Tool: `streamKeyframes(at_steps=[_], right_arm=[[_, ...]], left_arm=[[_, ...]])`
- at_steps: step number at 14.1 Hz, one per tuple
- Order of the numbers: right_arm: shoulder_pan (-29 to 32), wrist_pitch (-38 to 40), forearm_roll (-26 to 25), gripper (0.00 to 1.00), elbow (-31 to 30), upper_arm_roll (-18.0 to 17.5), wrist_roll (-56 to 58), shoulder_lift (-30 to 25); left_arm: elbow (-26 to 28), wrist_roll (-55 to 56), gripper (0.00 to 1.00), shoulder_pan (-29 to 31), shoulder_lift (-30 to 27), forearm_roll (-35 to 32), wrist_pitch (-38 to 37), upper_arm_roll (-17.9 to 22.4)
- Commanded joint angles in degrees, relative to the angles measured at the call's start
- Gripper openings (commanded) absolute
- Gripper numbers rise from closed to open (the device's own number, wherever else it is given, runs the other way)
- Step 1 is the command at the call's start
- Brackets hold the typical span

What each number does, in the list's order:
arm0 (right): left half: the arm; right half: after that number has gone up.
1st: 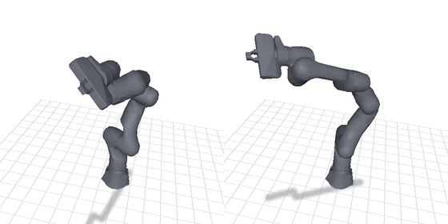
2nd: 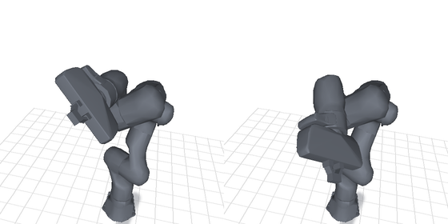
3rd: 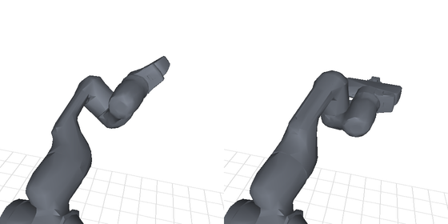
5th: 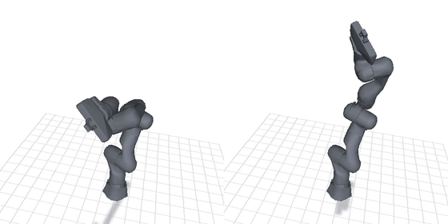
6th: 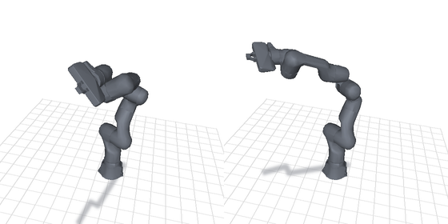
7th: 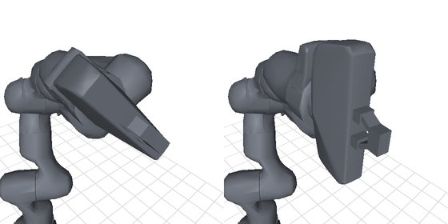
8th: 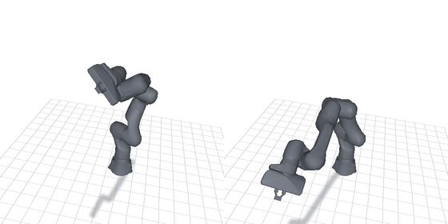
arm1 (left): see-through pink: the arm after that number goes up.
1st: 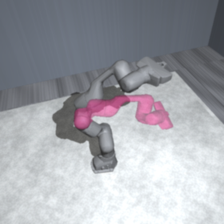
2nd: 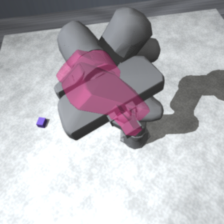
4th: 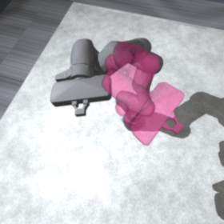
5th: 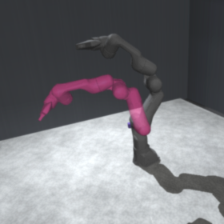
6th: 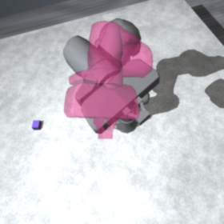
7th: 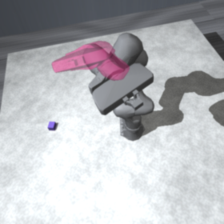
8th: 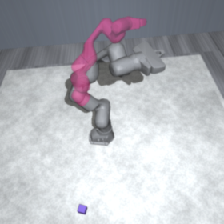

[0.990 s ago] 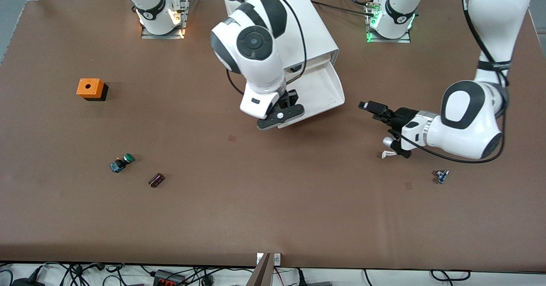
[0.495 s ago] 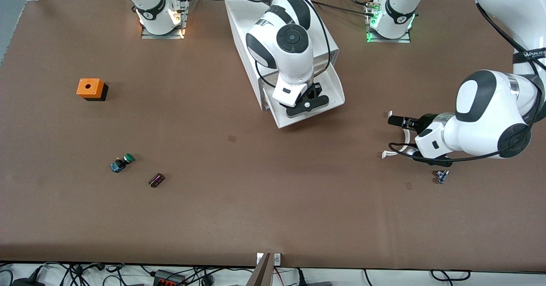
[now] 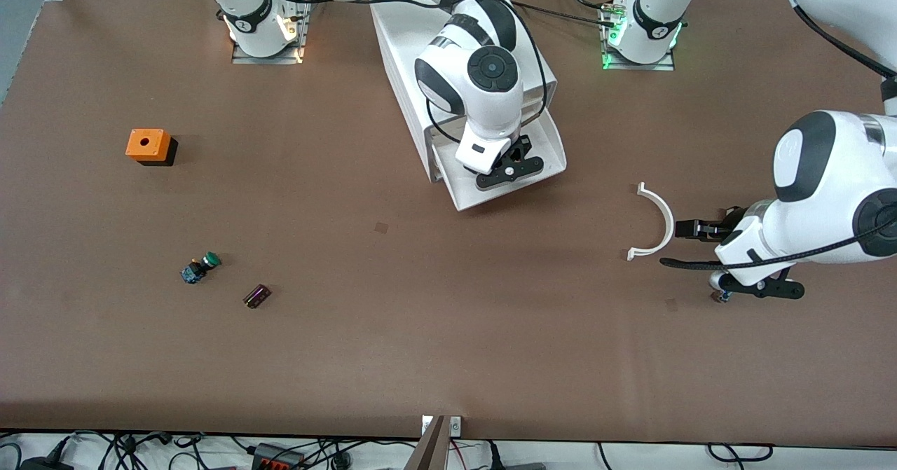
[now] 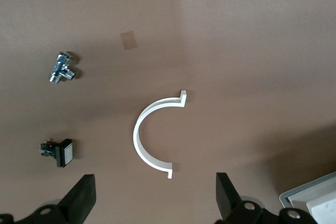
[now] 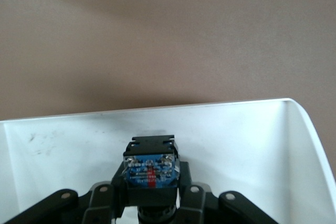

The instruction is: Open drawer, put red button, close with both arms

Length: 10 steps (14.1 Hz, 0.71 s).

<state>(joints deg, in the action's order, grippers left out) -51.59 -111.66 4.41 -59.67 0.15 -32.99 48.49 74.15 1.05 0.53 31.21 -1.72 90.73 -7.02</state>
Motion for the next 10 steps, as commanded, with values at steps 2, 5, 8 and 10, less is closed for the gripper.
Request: streamKeyframes(at_steps=[2,5,8,10], right_arm=[[-0.62,1.44,0.16,1.0,0.26,0.64,-1.02,-0.15],[0.08,0.74,0.24,1.0,0.78,1.07,-4.7,-0.67],[1.31,1.09,0.33,1.0,0.78,5.2,-4.53,-3.39],[2.54,1.62,0.24,1.0,0.78,8.44,-4.45,-5.5]], left_arm=[[-2.61,2.55,1.0,-1.06,2.28,-1.54,-0.29,-0.46],[-2.61,2.9,1.0,-1.06,2.28,-1.54,-0.29,-0.46],[-2.52,4.65,1.0,-1.14,2.19,-1.28,-0.29,-0.54],[-1.91,9.82,1.0,-1.14,2.1,-1.1,-0.11,-0.89]])
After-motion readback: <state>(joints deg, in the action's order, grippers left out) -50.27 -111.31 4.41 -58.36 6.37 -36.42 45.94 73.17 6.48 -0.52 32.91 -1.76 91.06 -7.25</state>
